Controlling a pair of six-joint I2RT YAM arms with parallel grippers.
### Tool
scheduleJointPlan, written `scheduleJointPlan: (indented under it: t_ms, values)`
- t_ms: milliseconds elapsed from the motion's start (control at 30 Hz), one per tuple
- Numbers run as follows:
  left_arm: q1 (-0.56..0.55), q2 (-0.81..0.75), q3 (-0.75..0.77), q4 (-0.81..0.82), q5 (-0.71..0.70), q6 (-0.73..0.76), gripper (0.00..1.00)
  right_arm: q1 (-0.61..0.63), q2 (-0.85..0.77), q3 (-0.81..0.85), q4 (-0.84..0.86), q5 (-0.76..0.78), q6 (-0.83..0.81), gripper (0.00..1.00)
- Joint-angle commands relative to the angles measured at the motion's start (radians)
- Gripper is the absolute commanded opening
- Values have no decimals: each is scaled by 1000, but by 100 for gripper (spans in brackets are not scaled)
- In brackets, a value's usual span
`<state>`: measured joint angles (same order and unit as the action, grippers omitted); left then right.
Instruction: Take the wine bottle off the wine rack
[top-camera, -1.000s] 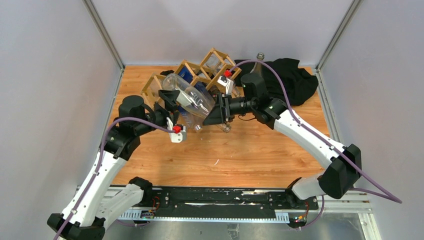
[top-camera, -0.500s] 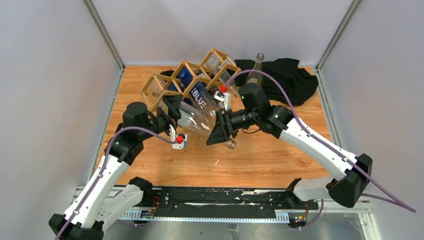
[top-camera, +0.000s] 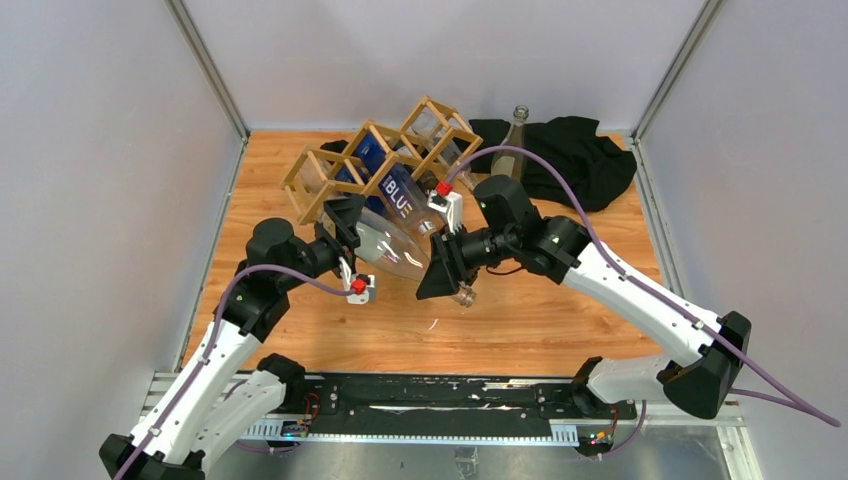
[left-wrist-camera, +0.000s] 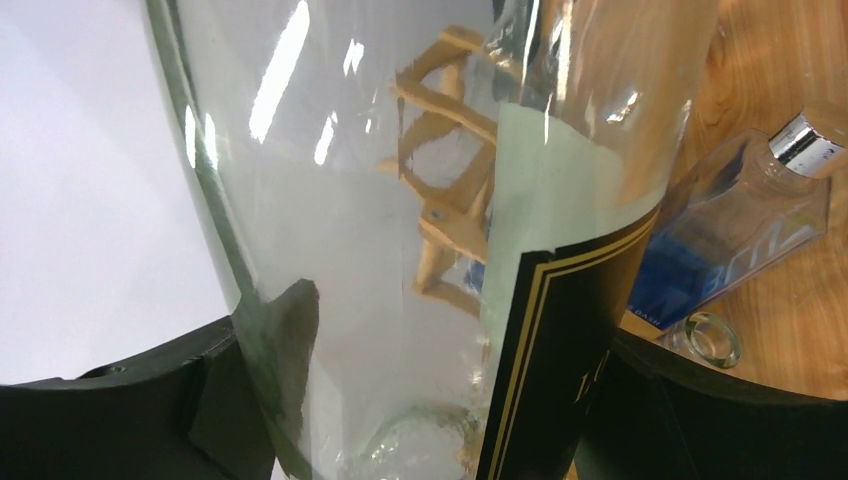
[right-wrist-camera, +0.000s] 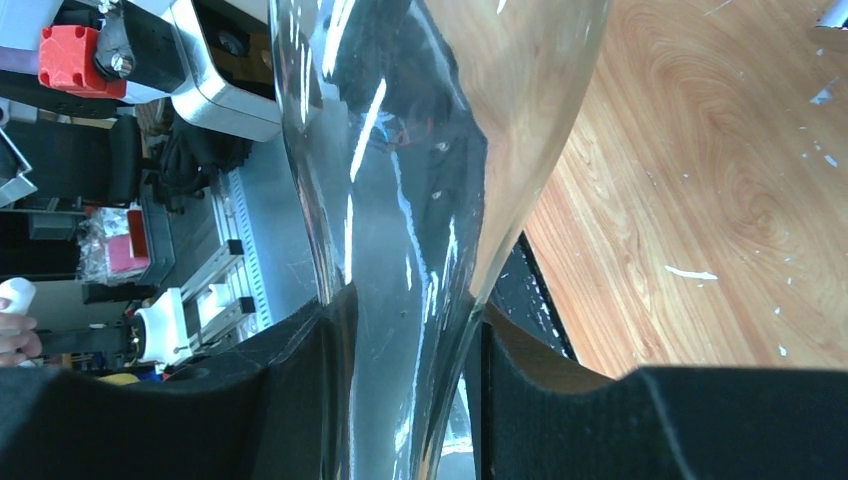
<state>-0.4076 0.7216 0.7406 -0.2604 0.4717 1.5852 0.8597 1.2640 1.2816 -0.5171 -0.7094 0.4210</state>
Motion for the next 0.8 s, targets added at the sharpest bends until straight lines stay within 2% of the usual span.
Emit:
scheduleJointPlan:
  t_ms: [0,33,100,133,500,767]
  values:
    - [-11,-39,-41,227,9,-58,5,25,-51,68,70,-18,-92,53]
    - [-11,-43,-50,252,4,-70,3,25,-53,69,66,-9,-102,61]
    - [-11,-50,-55,289,-8,-76,0,25,-62,73,51,12,-121,84]
    - [-11,-53,-58,300,-13,-83,0,25,-68,76,43,31,-132,87]
    - [-11,-80,-63,329,-26,-141,0,21,-186,162,-14,333,-229,94]
    - [-11,-77,-6,343,-73,-373,0,21,-296,162,51,497,-255,96]
